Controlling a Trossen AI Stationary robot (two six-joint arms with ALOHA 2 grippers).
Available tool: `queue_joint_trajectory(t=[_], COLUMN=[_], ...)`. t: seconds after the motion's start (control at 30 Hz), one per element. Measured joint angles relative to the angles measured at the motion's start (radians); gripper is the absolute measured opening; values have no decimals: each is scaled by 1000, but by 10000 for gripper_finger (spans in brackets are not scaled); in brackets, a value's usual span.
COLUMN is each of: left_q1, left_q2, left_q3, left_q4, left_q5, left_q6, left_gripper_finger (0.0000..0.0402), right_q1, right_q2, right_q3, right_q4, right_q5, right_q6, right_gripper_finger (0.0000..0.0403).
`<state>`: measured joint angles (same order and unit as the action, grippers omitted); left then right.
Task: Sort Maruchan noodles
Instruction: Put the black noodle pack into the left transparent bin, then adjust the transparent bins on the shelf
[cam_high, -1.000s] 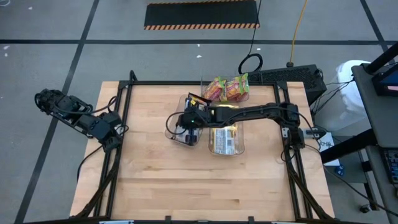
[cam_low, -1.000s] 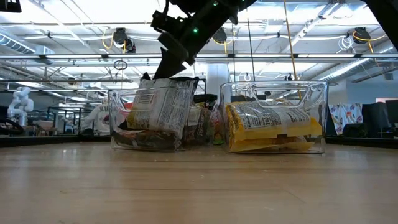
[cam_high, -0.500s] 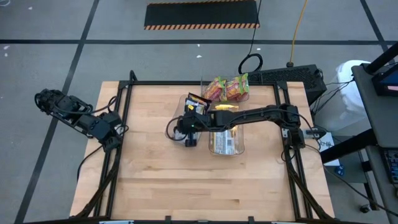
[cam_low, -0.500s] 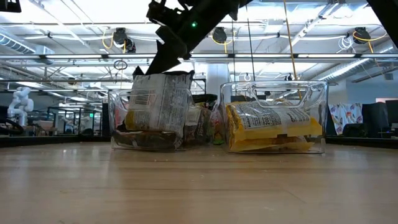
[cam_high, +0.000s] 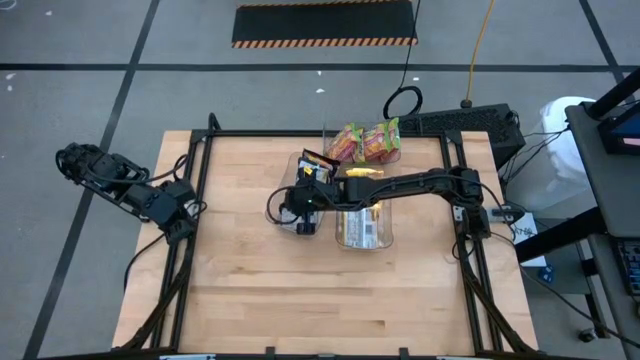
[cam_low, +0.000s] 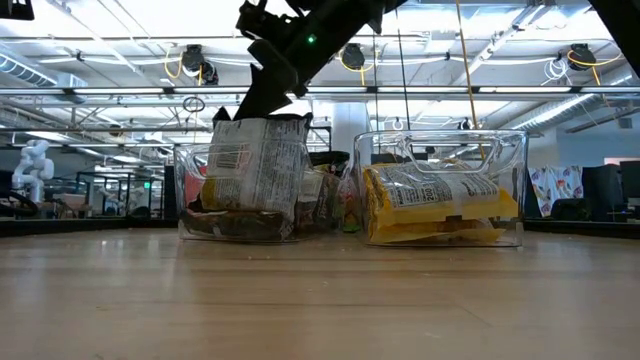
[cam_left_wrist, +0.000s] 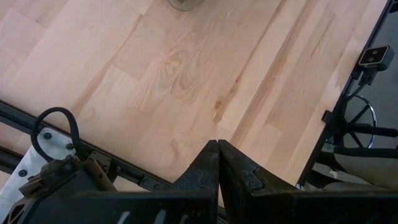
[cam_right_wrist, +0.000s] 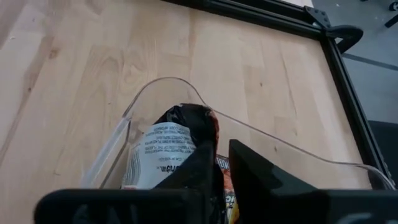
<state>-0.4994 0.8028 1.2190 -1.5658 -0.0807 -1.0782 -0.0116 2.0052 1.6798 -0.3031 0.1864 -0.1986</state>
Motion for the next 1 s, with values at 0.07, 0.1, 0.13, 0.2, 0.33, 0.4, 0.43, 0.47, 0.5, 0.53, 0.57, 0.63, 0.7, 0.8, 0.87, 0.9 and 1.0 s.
queue_joint_trajectory(t=[0.07, 0.1, 0.13, 0.2, 0.33, 0.4, 0.43, 0.47, 0.5, 0.53, 0.57, 0.63, 0.7, 0.8, 0.87, 0.9, 1.0], left_q1=[0, 0, 0, 0, 0, 0, 0, 0, 0, 0, 0, 0, 0, 0, 0, 0, 0], left_q2=[0, 0, 0, 0, 0, 0, 0, 0, 0, 0, 0, 0, 0, 0, 0, 0, 0], left_q3=[0, 0, 0, 0, 0, 0, 0, 0, 0, 0, 0, 0, 0, 0, 0, 0, 0], left_q4=[0, 0, 0, 0, 0, 0, 0, 0, 0, 0, 0, 0, 0, 0, 0, 0, 0], left_q5=[0, 0, 0, 0, 0, 0, 0, 0, 0, 0, 0, 0, 0, 0, -2, -8, -29], left_q6=[0, 0, 0, 0, 0, 0, 0, 0, 0, 0, 0, 0, 0, 0, 0, 0, 2], left_gripper_finger=[5, 5, 5, 5, 5, 5, 5, 5, 5, 5, 5, 5, 5, 5, 5, 5, 5], right_q1=[2, 3, 3, 3, 8, 13, 16, 20, 25, 29, 33, 41, 50, 62, 69, 74, 89], right_q2=[0, 0, 0, 0, 0, -14, -21, -31, -46, -60, -72, -99, -128, -176, -204, -219, -257], right_q3=[0, 0, 0, 0, 0, 0, 0, 0, 0, 0, 0, 0, 0, 0, 0, 0, 0], right_q4=[0, 0, 0, 1, 17, 24, 35, 53, 57, 50, 51, 50, 43, 45, 42, 39, 32], right_q5=[0, 0, 0, 6, 80, 103, 102, 102, 101, 101, 101, 101, 102, 105, 111, 129, 201], right_q6=[-5, -8, -18, -43, -80, -105, -117, -130, -140, -145, -145, -146, -146, -147, -147, -147, -156], right_gripper_finger=[63, 68, 72, 79, 84, 84, 84, 84, 84, 84, 84, 84, 82, 82, 82, 82, 82])
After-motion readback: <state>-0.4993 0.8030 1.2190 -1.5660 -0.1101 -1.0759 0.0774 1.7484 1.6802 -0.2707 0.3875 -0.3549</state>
